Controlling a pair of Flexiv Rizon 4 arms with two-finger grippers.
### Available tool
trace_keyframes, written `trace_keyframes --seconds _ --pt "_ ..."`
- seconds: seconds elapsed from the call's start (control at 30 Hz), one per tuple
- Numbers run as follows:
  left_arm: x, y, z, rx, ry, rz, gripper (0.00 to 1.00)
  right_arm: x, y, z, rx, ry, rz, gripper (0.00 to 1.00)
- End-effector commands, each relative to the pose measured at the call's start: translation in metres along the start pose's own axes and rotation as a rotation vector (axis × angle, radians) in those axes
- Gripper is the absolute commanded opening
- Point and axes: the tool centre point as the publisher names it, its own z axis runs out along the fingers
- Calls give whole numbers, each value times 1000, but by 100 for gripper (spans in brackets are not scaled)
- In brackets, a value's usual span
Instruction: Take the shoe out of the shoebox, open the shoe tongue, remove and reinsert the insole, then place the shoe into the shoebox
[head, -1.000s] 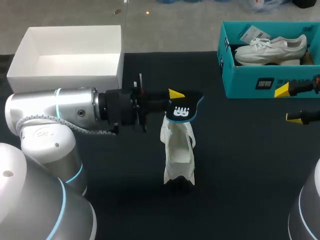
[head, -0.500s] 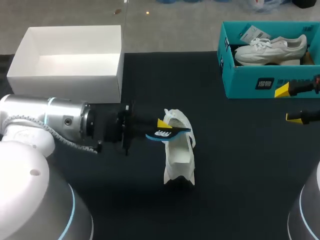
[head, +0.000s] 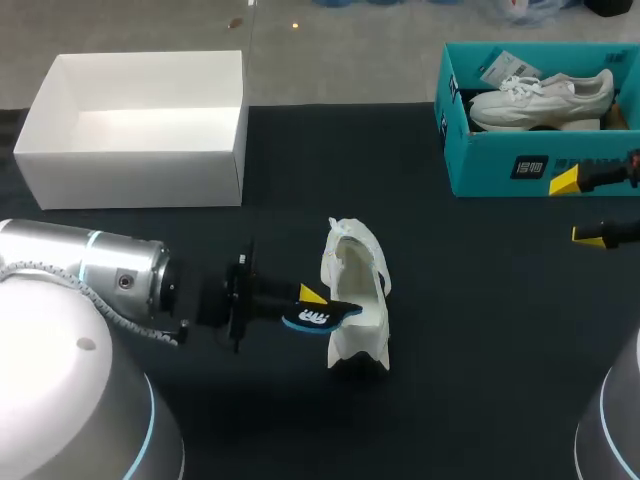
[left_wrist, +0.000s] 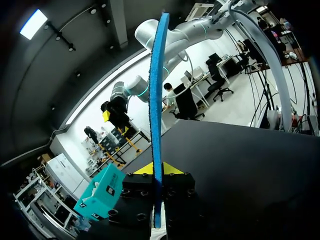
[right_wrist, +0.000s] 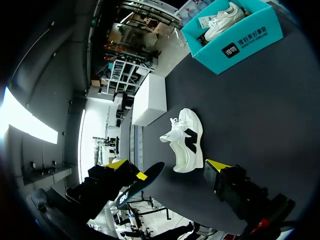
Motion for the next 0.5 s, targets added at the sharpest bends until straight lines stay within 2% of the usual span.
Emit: trace_keyframes --seconds 0.03,0.17,0.5 --pt "-6 26 13 25 8 7 0 0 -1 1 -2 -3 2 100" --pt "-16 39 21 54 -14 59 0 0 -1 1 -2 -3 2 100" --pt "-24 73 29 43 13 50 0 0 -1 1 -2 -3 2 100"
